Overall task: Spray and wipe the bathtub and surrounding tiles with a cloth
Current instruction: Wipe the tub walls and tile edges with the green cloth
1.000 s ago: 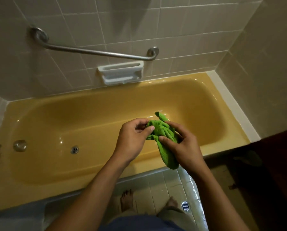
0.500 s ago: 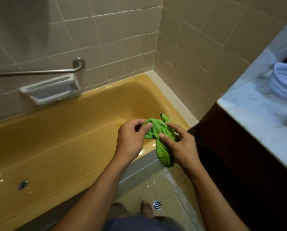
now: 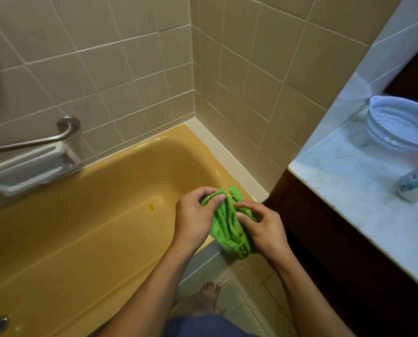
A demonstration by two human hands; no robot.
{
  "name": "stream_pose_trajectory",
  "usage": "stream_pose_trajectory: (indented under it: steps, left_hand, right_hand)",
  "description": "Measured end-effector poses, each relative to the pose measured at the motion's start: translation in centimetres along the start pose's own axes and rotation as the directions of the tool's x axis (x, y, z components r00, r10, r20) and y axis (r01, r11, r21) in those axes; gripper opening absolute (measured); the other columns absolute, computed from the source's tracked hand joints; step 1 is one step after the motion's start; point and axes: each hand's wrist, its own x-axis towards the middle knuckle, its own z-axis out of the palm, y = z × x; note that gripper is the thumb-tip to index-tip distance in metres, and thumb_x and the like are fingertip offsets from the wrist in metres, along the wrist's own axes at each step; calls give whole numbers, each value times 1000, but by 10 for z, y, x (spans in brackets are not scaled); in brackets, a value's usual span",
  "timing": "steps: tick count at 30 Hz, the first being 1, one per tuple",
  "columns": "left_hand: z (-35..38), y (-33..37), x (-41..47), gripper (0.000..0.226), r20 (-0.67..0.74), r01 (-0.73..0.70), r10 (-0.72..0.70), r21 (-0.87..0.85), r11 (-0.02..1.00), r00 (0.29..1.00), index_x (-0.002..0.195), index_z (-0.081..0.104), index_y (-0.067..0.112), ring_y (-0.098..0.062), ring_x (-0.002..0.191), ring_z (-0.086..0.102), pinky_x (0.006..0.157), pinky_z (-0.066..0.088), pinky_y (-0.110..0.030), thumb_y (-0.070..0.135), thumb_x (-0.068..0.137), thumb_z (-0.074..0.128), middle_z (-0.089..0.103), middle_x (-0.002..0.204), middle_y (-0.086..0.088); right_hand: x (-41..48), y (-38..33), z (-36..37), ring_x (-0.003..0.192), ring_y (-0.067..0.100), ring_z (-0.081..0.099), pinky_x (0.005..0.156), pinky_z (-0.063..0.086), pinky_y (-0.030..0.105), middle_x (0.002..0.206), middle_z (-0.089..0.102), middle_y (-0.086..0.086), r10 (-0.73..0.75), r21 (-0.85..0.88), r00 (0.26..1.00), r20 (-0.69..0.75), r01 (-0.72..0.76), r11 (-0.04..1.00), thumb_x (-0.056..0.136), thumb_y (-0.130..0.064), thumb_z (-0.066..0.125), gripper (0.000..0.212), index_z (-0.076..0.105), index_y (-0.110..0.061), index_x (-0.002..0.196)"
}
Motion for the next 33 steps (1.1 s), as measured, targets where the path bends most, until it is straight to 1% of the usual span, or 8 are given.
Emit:
stream_pose_trajectory:
  steps: [4,9,13,16,19,24,29,33]
  left_hand:
    - [27,9,33,11,23,-16,15,73,997,1000,88,76,31,8,85,68,76,49,-8,20,87,80,76,86,19]
    - [56,15,66,10,150,-35,5,204,978,989,99,81,21,-1,88,71,81,54,-18,18,90,77,77,91,13]
    - [68,25,77,12,254,-149,75,286,946,964,100,82,20,1,89,69,79,49,-14,15,91,76,74,90,18]
    - [74,43,79,10,298,-229,133,315,921,945,96,82,19,-1,88,68,75,47,-11,14,91,75,72,87,19]
    - [73,58,76,9,256,-271,181,379,885,950,95,82,21,-2,88,67,74,46,-12,17,89,77,72,87,16]
    - [63,69,62,10,122,-302,278,482,823,953,89,80,25,-3,88,64,73,46,-14,16,84,81,70,85,15]
    - [45,66,49,20,-100,-219,294,453,864,951,86,75,33,-5,88,65,77,50,-28,15,84,81,70,88,17]
    - [18,62,42,21,-282,-109,276,489,865,919,84,72,37,-7,88,64,77,51,-33,19,83,82,69,91,15]
  right_hand:
    - [32,2,-21,123,-4,57,110,45,33,118,71,-17,13,39,999,39,-15,999,90,-20,76,23,80,-39,101]
    - [67,0,-40,125,-8,53,102,40,10,131,64,-21,-81,20,984,158,79,997,93,-23,72,37,67,-36,128]
    - [94,12,-58,129,-11,48,102,40,9,137,57,-24,-49,39,969,244,41,998,93,-18,73,56,54,-38,142]
    - [116,16,-76,120,-3,57,101,43,15,125,66,-17,-110,-64,922,372,144,988,91,-19,75,32,70,-27,122]
    - [131,12,-89,94,6,65,82,49,22,96,72,-12,-89,-138,877,471,173,975,90,-27,76,11,71,-32,98]
    - [141,22,-109,81,5,55,74,43,27,89,65,-10,-105,-354,810,576,363,862,92,-30,72,7,71,-26,97]
    - [144,35,-128,97,16,63,81,43,28,96,66,-7,-23,-545,864,503,338,768,86,-14,69,17,70,-24,100]
    - [146,36,-149,82,17,63,68,41,27,81,66,-6,-21,-562,898,439,292,774,86,-34,78,13,70,-27,94]
